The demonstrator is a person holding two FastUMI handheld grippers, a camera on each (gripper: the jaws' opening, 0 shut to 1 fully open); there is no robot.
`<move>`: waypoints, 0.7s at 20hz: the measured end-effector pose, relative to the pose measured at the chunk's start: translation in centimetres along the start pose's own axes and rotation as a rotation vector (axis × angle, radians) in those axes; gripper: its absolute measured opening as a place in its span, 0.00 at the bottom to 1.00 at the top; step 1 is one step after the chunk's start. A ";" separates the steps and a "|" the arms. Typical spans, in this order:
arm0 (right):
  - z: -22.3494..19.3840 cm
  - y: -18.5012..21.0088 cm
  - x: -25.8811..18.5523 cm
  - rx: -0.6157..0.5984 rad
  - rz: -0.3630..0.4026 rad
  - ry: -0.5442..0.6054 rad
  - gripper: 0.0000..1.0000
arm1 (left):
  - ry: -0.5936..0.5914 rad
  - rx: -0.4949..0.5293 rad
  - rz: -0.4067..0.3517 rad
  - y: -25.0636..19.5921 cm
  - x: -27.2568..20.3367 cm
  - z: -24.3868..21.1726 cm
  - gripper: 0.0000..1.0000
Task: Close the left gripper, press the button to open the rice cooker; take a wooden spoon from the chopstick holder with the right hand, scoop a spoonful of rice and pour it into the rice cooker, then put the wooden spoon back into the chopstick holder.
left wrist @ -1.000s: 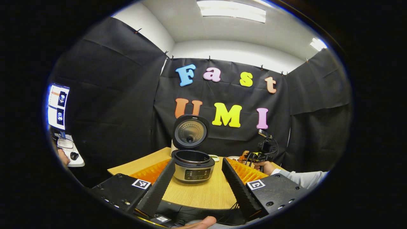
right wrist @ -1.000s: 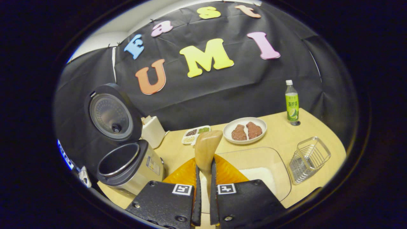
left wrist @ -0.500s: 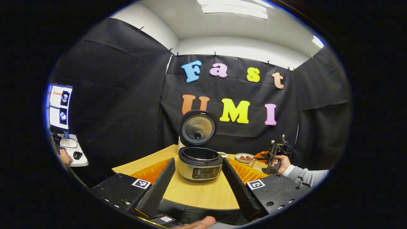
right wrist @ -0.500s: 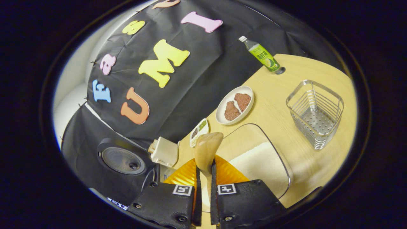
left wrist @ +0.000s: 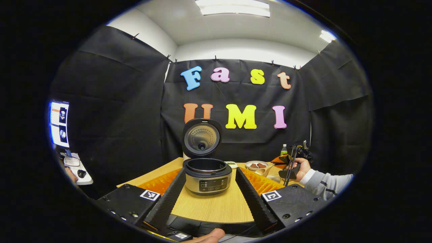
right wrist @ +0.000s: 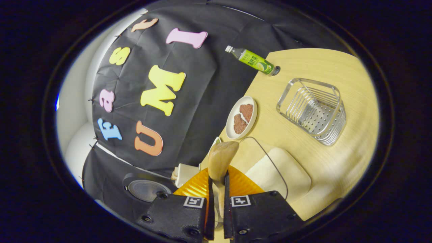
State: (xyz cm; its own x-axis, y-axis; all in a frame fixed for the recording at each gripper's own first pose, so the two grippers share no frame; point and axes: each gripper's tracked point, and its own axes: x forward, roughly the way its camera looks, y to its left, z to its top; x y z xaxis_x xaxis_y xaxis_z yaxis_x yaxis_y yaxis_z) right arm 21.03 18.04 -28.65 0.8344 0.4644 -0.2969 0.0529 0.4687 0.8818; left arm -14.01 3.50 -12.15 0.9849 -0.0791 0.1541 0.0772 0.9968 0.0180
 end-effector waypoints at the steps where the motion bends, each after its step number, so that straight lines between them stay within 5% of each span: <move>1: 0.5 -0.1 -0.3 0.031 0.008 -0.008 0.16 | 0.003 0.001 -0.006 -0.3 0.0 -0.1 0.94; 7: 1.7 0.8 -2.1 0.263 0.083 -0.032 0.13 | 0.028 -0.020 -0.051 -1.6 0.4 -0.9 0.94; 11: 1.6 5.3 -4.0 0.403 0.222 0.001 0.15 | 0.043 0.009 -0.033 -1.3 0.7 -1.5 0.94; 14: 0.1 9.2 -4.1 0.401 0.288 0.026 0.15 | 0.056 0.013 -0.035 -1.5 0.6 -1.9 0.94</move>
State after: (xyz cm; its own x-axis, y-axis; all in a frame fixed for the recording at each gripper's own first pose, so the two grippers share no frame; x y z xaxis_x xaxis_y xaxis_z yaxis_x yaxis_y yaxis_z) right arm 18.15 20.37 -19.30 0.8326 0.5533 -0.0252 0.0335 -0.0050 0.9994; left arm -13.24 2.00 -13.91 0.9887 -0.1135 0.0980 0.1106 0.9933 0.0349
